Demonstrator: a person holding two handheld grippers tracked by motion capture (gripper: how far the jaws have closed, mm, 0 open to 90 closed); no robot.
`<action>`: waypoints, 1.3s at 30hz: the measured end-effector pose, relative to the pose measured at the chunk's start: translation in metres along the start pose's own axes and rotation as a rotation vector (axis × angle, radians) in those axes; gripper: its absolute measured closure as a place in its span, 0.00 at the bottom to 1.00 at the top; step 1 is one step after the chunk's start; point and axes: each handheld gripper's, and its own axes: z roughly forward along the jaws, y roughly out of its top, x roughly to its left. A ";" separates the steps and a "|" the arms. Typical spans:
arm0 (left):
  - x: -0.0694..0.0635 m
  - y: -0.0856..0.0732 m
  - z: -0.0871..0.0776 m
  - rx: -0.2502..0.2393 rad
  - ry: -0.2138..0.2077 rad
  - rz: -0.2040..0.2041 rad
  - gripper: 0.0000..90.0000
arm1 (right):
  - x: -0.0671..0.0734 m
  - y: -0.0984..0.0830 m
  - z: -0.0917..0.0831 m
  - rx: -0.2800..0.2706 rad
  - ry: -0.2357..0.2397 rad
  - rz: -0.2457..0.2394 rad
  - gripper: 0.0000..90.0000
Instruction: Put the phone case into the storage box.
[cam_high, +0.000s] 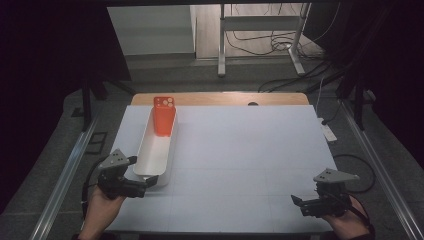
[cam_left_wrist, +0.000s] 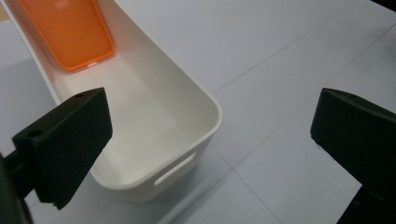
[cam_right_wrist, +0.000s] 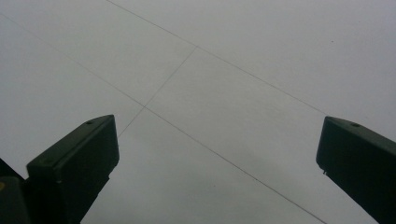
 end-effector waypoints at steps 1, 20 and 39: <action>0.000 -0.001 -0.001 0.002 0.005 0.001 0.00 | 0.000 0.000 0.000 0.000 0.000 -0.001 0.00; -0.008 -0.029 -0.014 0.035 0.047 -0.021 0.00 | 0.000 0.000 0.000 0.002 -0.002 0.001 0.00; -0.014 -0.049 -0.023 0.065 0.067 -0.052 0.00 | 0.000 0.000 0.000 0.003 -0.003 0.000 0.00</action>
